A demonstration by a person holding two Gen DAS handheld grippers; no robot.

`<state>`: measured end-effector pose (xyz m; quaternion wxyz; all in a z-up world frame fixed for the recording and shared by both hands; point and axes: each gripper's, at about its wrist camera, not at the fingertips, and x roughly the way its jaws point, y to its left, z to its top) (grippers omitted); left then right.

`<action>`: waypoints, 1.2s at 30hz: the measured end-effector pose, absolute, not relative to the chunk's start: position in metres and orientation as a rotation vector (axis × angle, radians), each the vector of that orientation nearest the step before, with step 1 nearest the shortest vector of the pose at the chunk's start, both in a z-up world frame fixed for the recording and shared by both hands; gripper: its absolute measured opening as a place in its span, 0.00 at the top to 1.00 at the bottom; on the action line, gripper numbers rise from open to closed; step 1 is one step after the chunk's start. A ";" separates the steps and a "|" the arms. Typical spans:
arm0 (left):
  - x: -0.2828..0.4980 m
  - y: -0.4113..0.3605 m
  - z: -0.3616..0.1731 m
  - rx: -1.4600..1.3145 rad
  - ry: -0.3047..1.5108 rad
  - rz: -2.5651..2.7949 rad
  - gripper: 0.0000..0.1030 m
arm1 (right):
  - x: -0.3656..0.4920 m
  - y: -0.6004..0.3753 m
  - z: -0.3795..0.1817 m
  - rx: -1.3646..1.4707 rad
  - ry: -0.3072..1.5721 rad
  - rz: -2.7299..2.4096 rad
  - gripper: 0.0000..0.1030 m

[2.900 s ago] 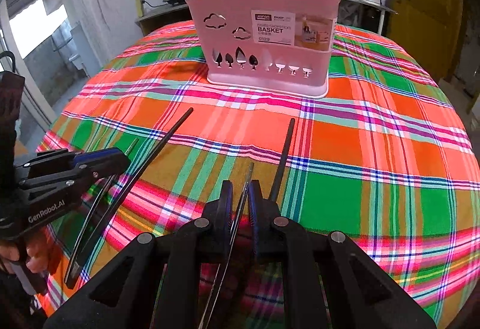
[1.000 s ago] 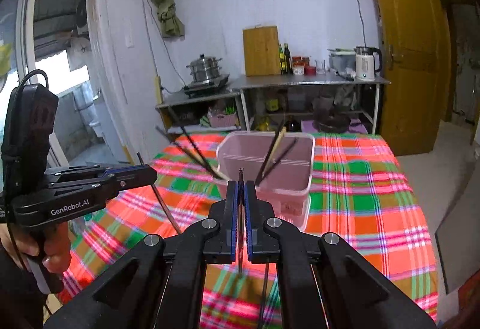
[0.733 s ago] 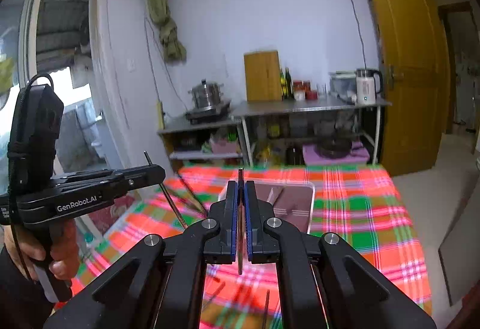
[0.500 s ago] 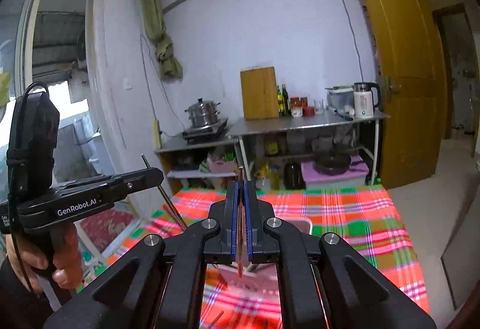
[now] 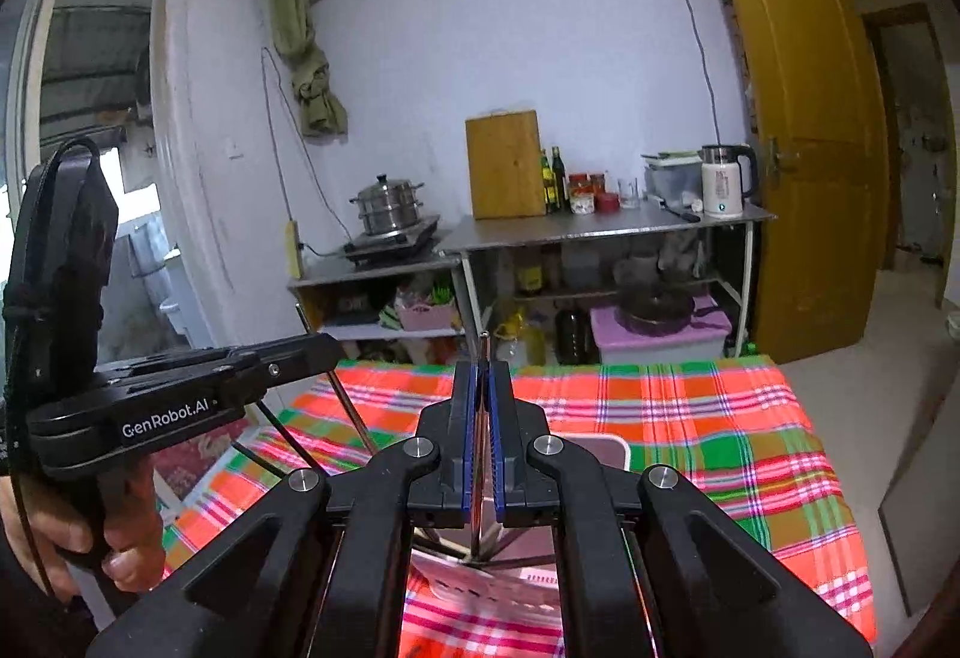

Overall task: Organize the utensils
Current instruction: 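Lift both held chopsticks and carry them over the pink basket, then open both tools to drop the chopsticks into the pink basket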

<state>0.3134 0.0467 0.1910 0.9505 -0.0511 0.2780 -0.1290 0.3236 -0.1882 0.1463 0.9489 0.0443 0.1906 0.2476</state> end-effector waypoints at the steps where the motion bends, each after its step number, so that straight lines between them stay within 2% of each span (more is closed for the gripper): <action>1: 0.315 0.047 0.189 -0.102 0.572 -0.263 0.96 | 0.325 -0.188 0.143 0.087 0.397 0.503 0.96; 8: 0.317 0.048 0.176 -0.111 0.593 -0.257 0.96 | 0.329 -0.187 0.130 0.070 0.434 0.506 0.96; 20: 0.299 0.056 0.187 -0.125 0.534 -0.246 0.92 | 0.320 -0.190 0.137 0.063 0.431 0.522 0.93; 29: 0.244 0.065 0.190 -0.153 0.471 -0.263 0.92 | 0.287 -0.215 0.143 0.097 0.382 0.535 0.91; 36: 0.196 0.061 0.155 -0.150 0.496 -0.279 0.92 | 0.253 -0.231 0.118 0.092 0.403 0.549 0.91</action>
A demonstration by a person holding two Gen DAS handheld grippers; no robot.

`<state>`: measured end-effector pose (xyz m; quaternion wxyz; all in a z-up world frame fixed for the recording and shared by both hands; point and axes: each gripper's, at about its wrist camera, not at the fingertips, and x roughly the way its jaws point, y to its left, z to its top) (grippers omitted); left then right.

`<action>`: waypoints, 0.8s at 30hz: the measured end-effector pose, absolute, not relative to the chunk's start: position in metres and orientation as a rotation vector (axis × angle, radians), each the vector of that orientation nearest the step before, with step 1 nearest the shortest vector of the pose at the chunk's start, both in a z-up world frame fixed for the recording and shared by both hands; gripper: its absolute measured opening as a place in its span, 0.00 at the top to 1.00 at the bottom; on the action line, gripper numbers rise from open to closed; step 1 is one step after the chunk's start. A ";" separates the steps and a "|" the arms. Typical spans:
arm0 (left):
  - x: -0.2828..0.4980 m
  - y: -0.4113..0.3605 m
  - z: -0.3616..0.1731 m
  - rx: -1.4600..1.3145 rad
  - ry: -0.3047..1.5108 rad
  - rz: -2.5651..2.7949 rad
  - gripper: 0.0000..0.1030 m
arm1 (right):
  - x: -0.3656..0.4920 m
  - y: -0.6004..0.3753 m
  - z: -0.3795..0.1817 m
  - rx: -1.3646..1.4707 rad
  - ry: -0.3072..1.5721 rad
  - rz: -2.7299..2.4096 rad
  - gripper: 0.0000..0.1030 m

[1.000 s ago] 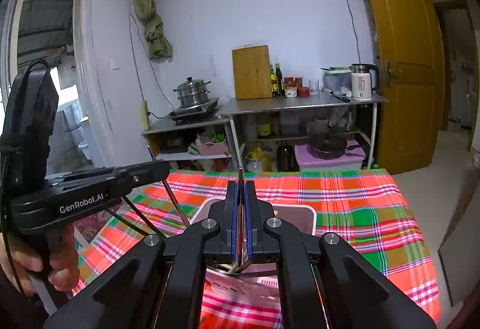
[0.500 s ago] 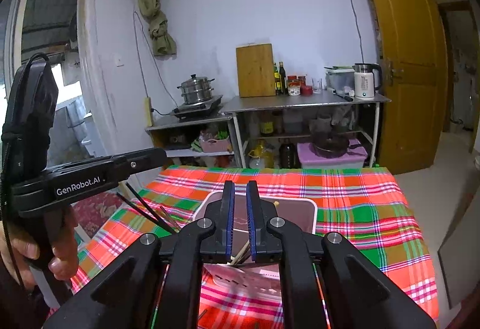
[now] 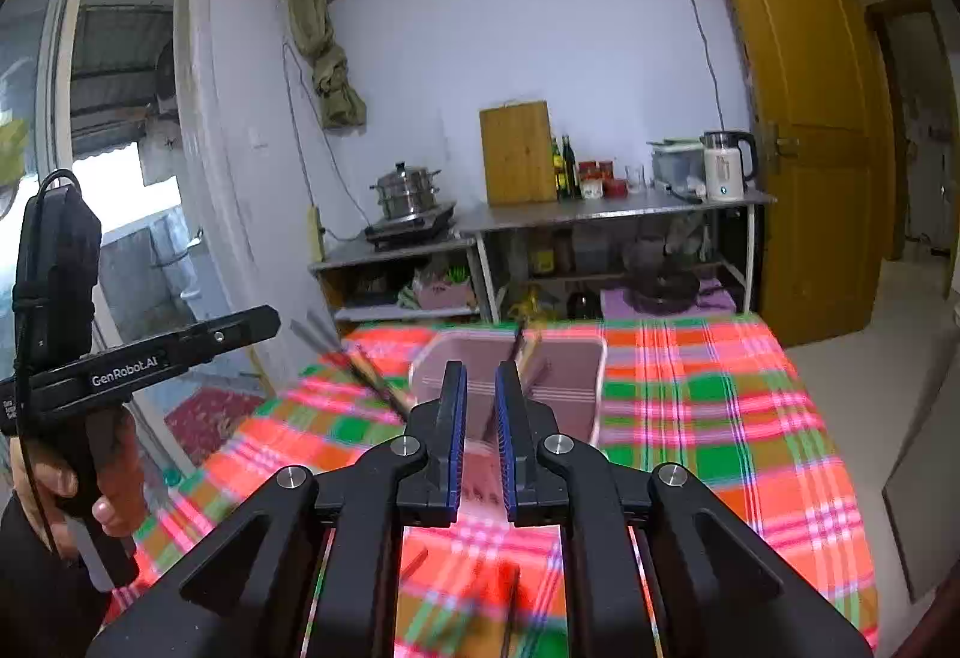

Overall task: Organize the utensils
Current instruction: 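Open both tools to drop the chopsticks into the pink basket, then move both open tools back down to the last chopsticks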

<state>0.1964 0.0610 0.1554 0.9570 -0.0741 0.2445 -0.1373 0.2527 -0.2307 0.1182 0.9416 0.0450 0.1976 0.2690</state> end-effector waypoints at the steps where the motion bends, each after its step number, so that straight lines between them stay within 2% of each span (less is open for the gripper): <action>1: 0.190 0.060 0.147 -0.145 0.507 -0.276 0.92 | 0.249 -0.233 0.113 0.086 0.413 0.546 0.91; 11: 0.159 0.050 0.065 -0.134 0.672 -0.290 0.92 | 0.225 -0.250 0.044 0.074 0.571 0.522 0.90; 24: 0.164 0.042 0.009 -0.104 0.856 -0.294 0.92 | 0.228 -0.237 -0.009 0.003 0.753 0.556 0.90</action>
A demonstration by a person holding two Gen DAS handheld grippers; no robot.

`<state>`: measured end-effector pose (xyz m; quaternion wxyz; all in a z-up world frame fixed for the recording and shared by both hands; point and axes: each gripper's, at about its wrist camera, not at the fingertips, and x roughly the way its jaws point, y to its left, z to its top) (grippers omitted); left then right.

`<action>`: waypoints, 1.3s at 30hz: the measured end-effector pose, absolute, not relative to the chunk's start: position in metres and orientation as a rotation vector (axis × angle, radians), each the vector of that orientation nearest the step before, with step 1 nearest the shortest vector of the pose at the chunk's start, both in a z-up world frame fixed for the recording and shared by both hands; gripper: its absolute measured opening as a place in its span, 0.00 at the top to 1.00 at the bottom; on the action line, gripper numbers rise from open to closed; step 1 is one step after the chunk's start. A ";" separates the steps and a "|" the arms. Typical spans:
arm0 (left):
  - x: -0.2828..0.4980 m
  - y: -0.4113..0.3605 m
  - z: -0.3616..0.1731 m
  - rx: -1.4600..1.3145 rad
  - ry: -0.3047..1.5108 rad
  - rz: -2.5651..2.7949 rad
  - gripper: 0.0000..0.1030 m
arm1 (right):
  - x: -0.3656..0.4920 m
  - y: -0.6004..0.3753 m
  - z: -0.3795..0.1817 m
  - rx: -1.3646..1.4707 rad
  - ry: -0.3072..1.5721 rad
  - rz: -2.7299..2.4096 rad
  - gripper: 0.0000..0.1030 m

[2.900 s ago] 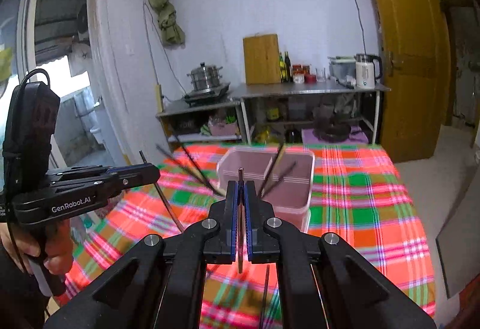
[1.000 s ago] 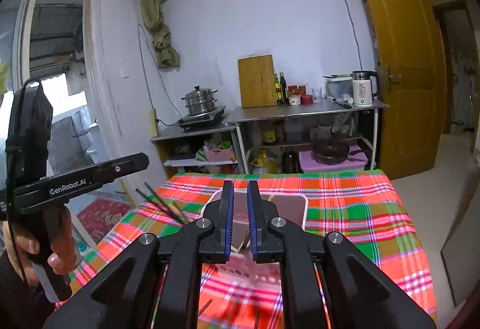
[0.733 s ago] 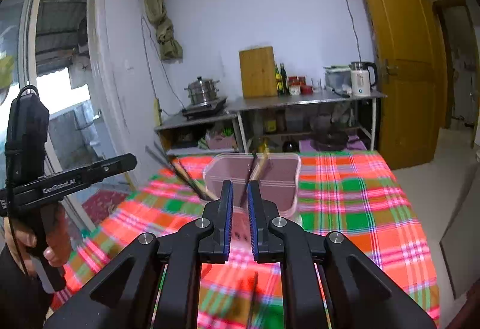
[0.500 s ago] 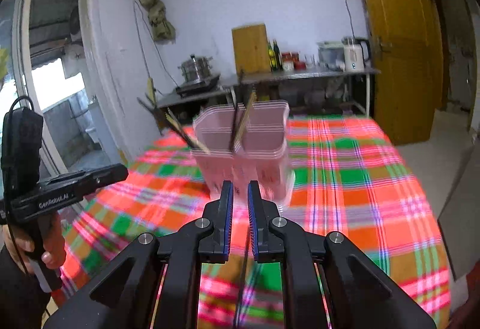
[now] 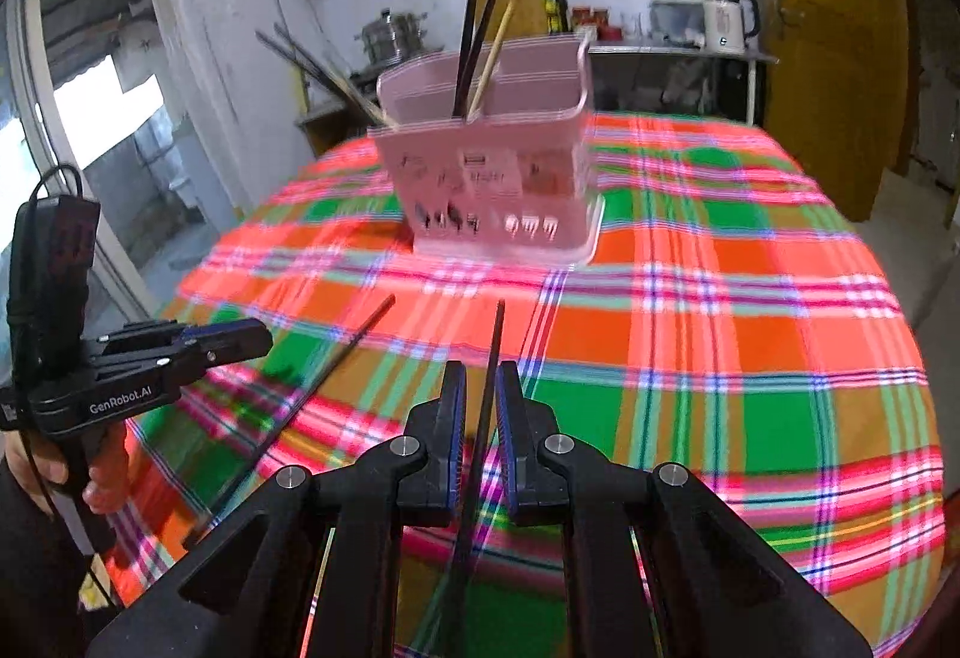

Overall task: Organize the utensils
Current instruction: 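Move both open tools back down to the last chopsticks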

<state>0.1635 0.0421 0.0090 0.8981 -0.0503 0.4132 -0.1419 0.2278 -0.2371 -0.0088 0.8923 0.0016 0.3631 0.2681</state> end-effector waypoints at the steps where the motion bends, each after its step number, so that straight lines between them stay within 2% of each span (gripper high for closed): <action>1: 0.165 0.041 0.006 -0.102 0.865 -0.296 0.92 | 0.229 -0.235 -0.013 -0.006 0.767 0.557 0.90; 7: 0.176 0.036 -0.004 -0.086 0.917 -0.294 0.86 | 0.238 -0.225 -0.030 -0.039 0.831 0.562 0.90; 15: 0.187 0.029 -0.015 -0.066 0.973 -0.291 0.85 | 0.250 -0.212 -0.042 -0.093 0.890 0.553 0.90; 30: 0.195 0.016 -0.017 0.027 0.960 -0.250 0.85 | 0.258 -0.195 -0.046 -0.163 0.911 0.510 0.93; 39: 0.196 0.013 -0.018 0.063 0.938 -0.219 0.93 | 0.258 -0.193 -0.045 -0.159 0.912 0.508 0.94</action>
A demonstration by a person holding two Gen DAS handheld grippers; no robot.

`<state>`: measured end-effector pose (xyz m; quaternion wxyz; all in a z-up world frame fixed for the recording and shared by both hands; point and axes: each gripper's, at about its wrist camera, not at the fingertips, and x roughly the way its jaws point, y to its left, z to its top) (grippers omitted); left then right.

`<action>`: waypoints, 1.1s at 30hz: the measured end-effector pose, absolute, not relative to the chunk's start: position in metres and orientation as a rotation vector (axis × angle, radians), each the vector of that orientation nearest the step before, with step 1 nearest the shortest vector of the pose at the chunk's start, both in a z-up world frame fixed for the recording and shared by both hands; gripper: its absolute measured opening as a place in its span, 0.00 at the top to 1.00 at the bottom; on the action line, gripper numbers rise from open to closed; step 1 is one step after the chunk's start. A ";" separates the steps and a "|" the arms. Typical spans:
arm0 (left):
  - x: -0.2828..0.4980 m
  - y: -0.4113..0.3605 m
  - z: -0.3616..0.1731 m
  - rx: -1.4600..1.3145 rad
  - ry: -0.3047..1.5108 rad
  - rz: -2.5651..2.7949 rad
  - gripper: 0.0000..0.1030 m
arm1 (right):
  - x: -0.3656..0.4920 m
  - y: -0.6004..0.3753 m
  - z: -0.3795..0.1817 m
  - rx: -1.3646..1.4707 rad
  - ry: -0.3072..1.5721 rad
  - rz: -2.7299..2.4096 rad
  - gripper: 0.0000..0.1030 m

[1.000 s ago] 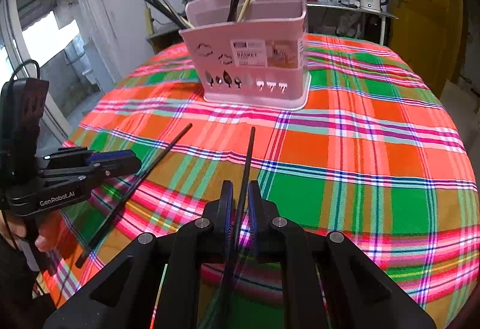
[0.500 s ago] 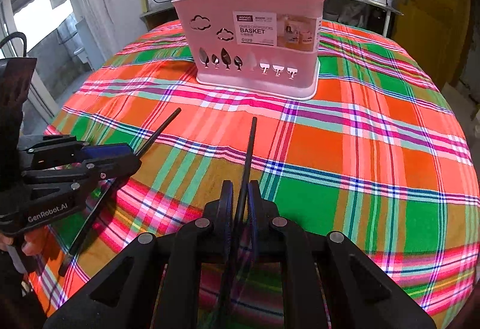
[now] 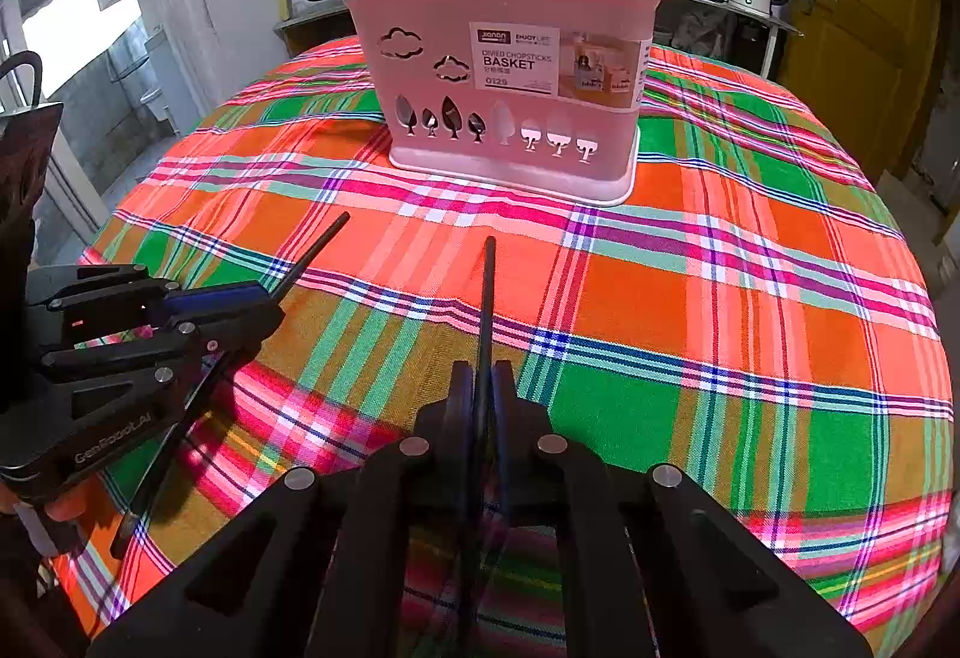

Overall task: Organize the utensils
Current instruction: 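Grasp a black chopstick with the left tool while the right tool grasps another, then lift both held black chopsticks and carry them over the pink basket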

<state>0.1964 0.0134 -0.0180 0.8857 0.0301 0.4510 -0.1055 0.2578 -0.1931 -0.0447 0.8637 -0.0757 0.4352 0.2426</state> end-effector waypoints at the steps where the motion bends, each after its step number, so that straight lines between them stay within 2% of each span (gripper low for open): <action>1: 0.196 0.013 -0.018 0.064 0.937 -0.216 0.93 | 0.258 -0.193 -0.045 -0.158 0.912 0.509 0.94; 12: 0.192 0.014 -0.006 0.051 0.922 -0.224 0.95 | 0.253 -0.195 -0.028 -0.130 0.865 0.538 0.95; 33: 0.183 0.021 0.093 0.018 0.727 -0.269 0.95 | 0.245 -0.219 0.044 -0.013 0.675 0.549 0.95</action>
